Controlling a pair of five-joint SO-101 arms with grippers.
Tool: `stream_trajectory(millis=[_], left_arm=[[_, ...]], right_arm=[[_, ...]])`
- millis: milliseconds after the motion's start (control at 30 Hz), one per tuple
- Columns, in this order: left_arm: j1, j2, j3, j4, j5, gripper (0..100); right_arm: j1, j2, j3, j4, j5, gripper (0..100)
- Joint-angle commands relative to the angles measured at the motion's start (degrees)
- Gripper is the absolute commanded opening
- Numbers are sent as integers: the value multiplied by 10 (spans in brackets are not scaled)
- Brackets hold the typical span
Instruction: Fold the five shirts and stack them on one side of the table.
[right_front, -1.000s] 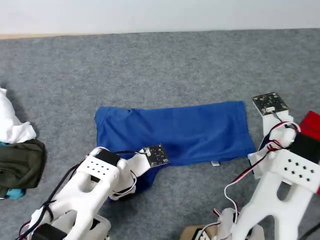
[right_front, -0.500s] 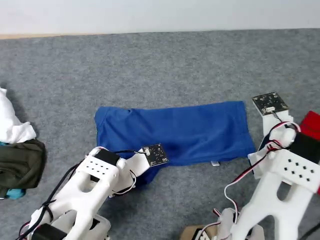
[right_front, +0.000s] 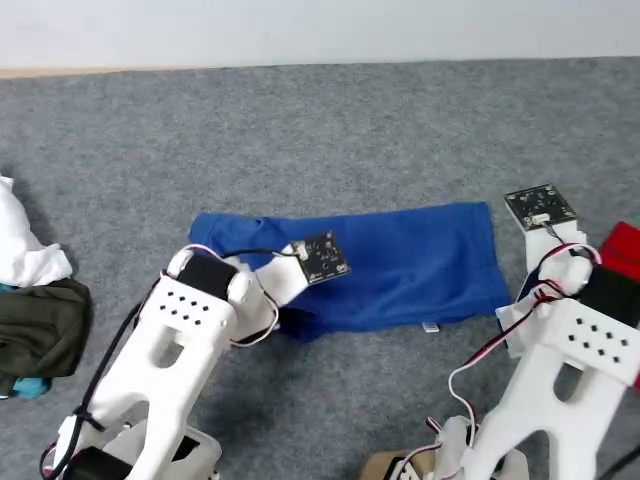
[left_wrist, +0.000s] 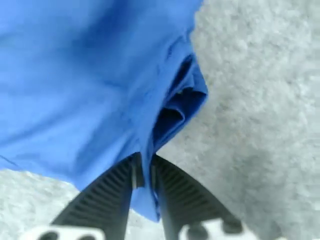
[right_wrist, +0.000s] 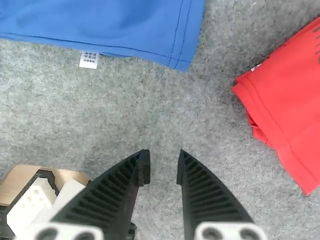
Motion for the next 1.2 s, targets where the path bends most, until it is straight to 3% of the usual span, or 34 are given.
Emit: stream_trajectory(millis=[0, 300, 467, 700, 967, 1167], left_arm=[[-3, 0, -27, -39, -21, 2], [-4, 4, -27, -127, -35, 2], [-35, 86, -49, -164, -35, 2], [-76, 220, -153, -161, -35, 2], [-74, 276, -187, -164, -33, 6], [-85, 287, -185, -183, -4, 143]], right_arm=[[6, -16, -5, -6, 3, 102], [6, -16, -5, -3, 3, 102], [6, -16, -4, -2, 3, 102], [6, -16, 0, -2, 3, 102], [5, -16, 38, -8, 3, 102], [5, -16, 38, -8, 4, 102]])
